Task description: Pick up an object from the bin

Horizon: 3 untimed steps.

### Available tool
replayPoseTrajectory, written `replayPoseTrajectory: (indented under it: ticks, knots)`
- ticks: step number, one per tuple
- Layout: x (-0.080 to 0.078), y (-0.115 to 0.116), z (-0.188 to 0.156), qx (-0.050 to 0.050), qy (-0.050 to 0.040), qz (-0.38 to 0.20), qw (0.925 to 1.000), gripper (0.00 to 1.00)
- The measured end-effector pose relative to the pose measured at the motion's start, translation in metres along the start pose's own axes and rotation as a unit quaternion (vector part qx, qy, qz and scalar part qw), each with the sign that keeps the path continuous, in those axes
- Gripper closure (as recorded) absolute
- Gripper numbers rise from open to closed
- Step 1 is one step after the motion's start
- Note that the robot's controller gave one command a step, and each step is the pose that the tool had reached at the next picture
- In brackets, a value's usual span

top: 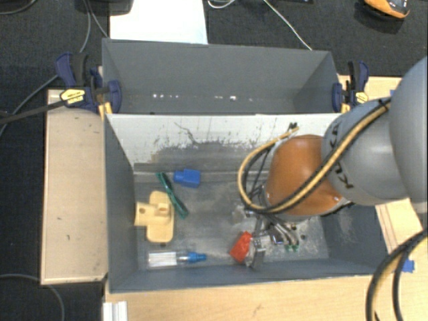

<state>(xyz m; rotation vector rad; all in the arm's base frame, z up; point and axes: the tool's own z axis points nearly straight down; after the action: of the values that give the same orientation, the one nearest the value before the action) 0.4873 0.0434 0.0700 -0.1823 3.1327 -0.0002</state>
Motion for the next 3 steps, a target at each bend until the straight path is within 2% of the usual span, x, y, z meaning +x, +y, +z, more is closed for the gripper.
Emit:
replayPoseTrajectory:
  ticks: [1, 2, 3]
  knots:
    - [0.009, 0.009, 0.000, -0.001, -0.0028, -0.093, 0.9956, 1.00]
    - [0.009, 0.009, 0.000, -0.001, -0.0027, -0.092, 0.9957, 1.00]
    - [0.010, -0.003, -0.087, -0.001, -0.0038, -0.076, 0.9971, 1.00]
